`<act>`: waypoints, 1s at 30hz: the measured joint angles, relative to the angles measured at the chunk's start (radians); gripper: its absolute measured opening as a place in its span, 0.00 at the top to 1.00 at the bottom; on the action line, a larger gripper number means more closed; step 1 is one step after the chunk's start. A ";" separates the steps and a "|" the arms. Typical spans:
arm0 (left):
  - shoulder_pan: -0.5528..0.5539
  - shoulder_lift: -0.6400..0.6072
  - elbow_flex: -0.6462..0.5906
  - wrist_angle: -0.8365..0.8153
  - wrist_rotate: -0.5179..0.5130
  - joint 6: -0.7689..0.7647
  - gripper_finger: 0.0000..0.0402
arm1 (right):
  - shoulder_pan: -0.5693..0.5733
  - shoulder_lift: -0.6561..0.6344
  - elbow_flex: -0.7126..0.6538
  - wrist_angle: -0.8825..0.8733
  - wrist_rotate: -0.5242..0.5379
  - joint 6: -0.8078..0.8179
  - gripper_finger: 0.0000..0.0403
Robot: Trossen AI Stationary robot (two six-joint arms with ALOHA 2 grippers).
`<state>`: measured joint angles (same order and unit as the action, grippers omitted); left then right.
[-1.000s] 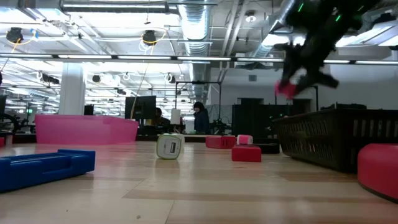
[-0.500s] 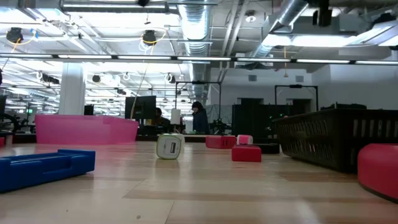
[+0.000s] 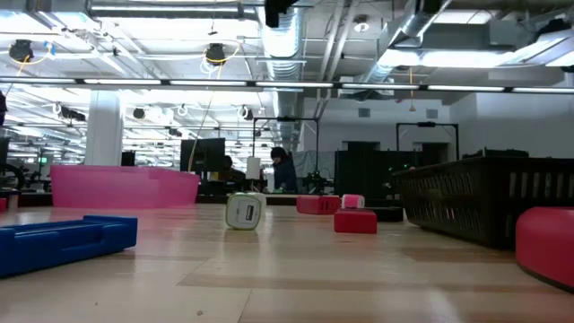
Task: Pick & Place Office items
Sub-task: Put the pink charger adapter into the pink bin
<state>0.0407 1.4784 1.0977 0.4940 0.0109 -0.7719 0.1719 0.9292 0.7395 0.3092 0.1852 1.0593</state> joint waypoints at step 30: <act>0.028 0.011 0.000 0.070 0.100 -0.074 0.20 | -0.081 0.290 0.157 0.071 -0.087 -0.042 0.63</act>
<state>0.0689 1.4899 1.0981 0.5644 0.1112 -0.8456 0.0910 1.2188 0.8961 0.3800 0.0984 1.0176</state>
